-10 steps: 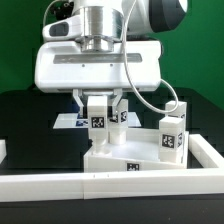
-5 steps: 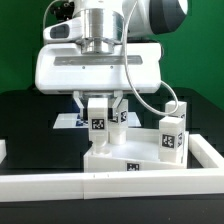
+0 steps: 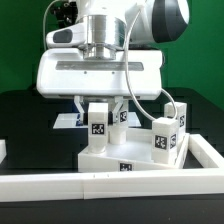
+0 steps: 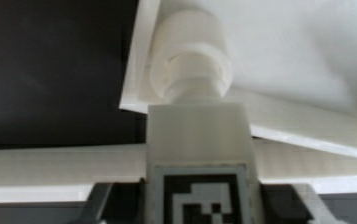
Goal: Assemble square table
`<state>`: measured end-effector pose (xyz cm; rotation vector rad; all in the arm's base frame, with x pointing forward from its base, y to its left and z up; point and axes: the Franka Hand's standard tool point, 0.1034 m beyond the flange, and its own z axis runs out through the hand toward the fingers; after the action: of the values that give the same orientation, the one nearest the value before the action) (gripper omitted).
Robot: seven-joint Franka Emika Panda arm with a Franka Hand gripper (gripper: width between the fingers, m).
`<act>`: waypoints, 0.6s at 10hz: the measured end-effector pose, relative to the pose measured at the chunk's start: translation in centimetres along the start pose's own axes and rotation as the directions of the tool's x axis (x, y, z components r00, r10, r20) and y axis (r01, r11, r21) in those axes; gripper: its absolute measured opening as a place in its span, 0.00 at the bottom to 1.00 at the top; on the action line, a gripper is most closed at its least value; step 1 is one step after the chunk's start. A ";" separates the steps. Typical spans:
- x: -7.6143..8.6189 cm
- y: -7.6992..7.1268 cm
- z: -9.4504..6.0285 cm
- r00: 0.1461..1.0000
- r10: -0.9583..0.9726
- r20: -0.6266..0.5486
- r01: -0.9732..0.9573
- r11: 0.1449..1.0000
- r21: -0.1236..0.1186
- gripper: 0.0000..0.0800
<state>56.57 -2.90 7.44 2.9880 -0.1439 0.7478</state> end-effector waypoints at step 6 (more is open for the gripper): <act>-0.4 0.1 0.3 0.998 0.038 -0.055 -0.040 0.999 -0.034 0.36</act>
Offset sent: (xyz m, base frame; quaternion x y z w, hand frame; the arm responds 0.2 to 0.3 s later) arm 0.0013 0.0118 -0.0096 0.0159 0.0418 0.0205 0.9988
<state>56.38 -3.01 6.96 2.9366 -0.2111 0.8213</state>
